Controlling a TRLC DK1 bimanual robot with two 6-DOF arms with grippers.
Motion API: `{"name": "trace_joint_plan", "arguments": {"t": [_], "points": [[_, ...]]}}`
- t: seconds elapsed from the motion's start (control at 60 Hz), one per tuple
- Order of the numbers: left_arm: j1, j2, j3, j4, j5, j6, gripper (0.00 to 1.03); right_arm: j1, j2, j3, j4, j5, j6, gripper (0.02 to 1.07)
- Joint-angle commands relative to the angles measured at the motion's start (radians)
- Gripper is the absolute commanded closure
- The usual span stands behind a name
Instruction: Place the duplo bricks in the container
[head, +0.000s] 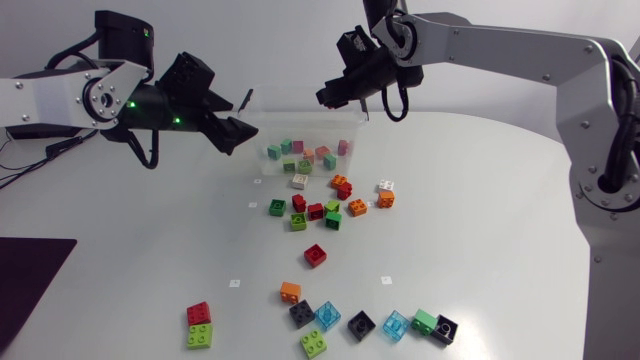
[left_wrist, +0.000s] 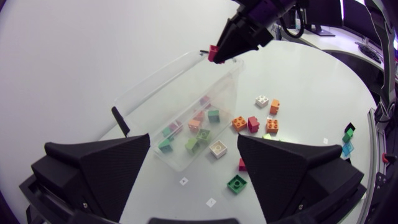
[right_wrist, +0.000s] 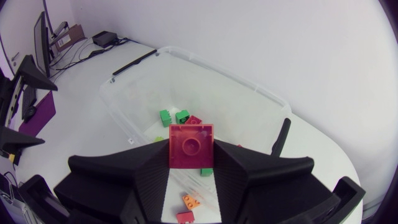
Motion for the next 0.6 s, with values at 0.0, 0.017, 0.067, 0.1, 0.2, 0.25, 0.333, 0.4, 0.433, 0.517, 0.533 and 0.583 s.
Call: {"name": "trace_joint_plan", "arguments": {"t": [0.0,0.017,0.067,0.1,0.2,0.25,0.333,0.4,0.433,0.517,0.533,0.583], "points": [[0.001,-0.022,-0.056,-0.001,0.017,0.040,0.06,-0.008,0.054,0.052,-0.017,0.011,0.026,0.79],[0.001,-0.022,-0.060,-0.001,0.020,0.043,0.06,-0.008,0.061,0.061,-0.019,0.012,0.026,0.79],[0.001,-0.020,-0.072,-0.004,0.024,0.054,0.06,-0.006,0.080,0.079,-0.021,0.017,0.029,0.79],[0.001,-0.019,-0.083,-0.007,0.027,0.064,0.06,-0.003,0.094,0.095,-0.024,0.018,0.030,0.79],[0.003,-0.011,-0.106,-0.015,0.043,0.094,0.06,0.000,0.134,0.141,-0.034,0.031,0.030,0.79],[0.001,-0.007,-0.118,-0.017,0.049,0.111,0.06,0.000,0.154,0.170,-0.048,0.034,0.030,0.79],[0.000,0.009,-0.128,-0.020,0.053,0.135,0.06,-0.002,0.184,0.216,-0.073,0.043,0.033,0.58],[0.000,0.026,-0.128,-0.032,0.055,0.157,0.06,-0.002,0.189,0.239,-0.093,0.043,0.037,0.16],[0.000,0.032,-0.128,-0.035,0.055,0.167,0.06,-0.003,0.183,0.240,-0.096,0.043,0.040,0.05],[-0.005,0.046,-0.131,-0.043,0.055,0.183,0.06,-0.003,0.149,0.234,-0.106,0.043,0.043,0.06],[-0.006,0.047,-0.132,-0.047,0.055,0.192,0.06,-0.002,0.135,0.233,-0.113,0.043,0.043,0.06],[-0.010,0.052,-0.132,-0.049,0.055,0.193,0.06,0.001,0.115,0.233,-0.125,0.041,0.044,0.06]]}}
